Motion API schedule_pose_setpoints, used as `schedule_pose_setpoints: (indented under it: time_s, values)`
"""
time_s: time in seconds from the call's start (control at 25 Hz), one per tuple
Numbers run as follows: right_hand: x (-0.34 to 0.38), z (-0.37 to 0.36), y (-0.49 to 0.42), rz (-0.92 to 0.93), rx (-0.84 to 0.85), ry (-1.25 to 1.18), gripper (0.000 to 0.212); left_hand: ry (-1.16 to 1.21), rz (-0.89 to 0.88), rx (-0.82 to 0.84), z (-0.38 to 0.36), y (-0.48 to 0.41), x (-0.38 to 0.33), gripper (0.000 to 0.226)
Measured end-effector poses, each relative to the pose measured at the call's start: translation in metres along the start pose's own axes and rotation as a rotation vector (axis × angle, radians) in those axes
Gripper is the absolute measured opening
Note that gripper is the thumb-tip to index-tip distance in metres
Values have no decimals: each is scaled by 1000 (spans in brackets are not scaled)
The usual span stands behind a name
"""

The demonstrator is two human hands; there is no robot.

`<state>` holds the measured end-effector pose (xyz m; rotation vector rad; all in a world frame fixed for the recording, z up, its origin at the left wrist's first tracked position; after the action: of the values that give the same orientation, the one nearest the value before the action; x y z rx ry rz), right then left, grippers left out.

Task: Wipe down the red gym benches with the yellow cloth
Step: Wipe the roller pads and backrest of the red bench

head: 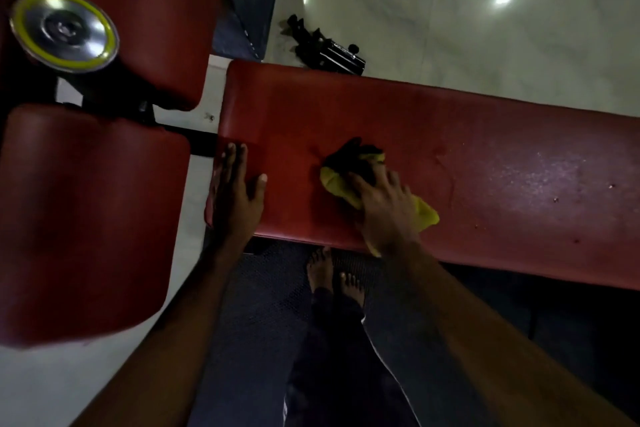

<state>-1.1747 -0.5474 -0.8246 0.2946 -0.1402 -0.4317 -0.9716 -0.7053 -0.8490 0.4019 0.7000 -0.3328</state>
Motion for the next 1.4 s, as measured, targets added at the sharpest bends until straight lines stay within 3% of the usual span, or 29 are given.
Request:
schedule_pose_setpoints:
  time_s: [0.12, 0.2, 0.4, 0.6, 0.8, 0.92, 1.04, 1.16, 1.24, 1.28, 1.4]
  values:
    - [-21, 1, 2, -258, -43, -85, 68, -28, 1, 46, 3, 9, 5, 75]
    - [-4, -4, 18, -323, -45, -115, 71, -40, 1, 131, 7, 13, 9, 83]
    - [60, -24, 54, -262, -151, -135, 57, -59, 64, 223, 12, 3, 3, 81]
    - [115, -51, 92, -118, -97, -195, 80, 22, 63, 121, 13, 3, 1, 65]
    - [93, -66, 115, -88, -134, -134, 82, -47, 50, 210, 10, 5, 3, 91]
    - [41, -65, 125, -202, -152, -142, 75, -180, 11, 259, 5, 11, 6, 109]
    - [2, -56, 131, -281, -197, -91, 69, -198, 7, 242, 4, 12, 3, 111]
    - [-26, -51, 129, -574, -271, -232, 64, -157, 41, 228, 0, 12, -1, 109]
    - [-15, -46, 118, -758, -279, -356, 60, -114, -37, 188, -7, 15, -5, 103]
    - [-1, -44, 109, -740, -260, -359, 62, -98, -115, 169, -13, 16, -8, 97]
    - [32, -45, 93, -341, -202, -191, 59, -93, -228, 137, -34, 8, -21, 81]
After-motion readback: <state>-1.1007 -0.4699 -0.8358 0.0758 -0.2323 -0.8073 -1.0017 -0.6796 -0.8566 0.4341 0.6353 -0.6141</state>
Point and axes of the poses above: each hand's wrist, its own y-axis away from the middle knuckle, its own z-axis out of the back of the hand, x = y × z, the point moved 3 cm from there along -y, towards the middle knuckle, and after that the axes turned 9 degrees about y, right-handed, at the moved point
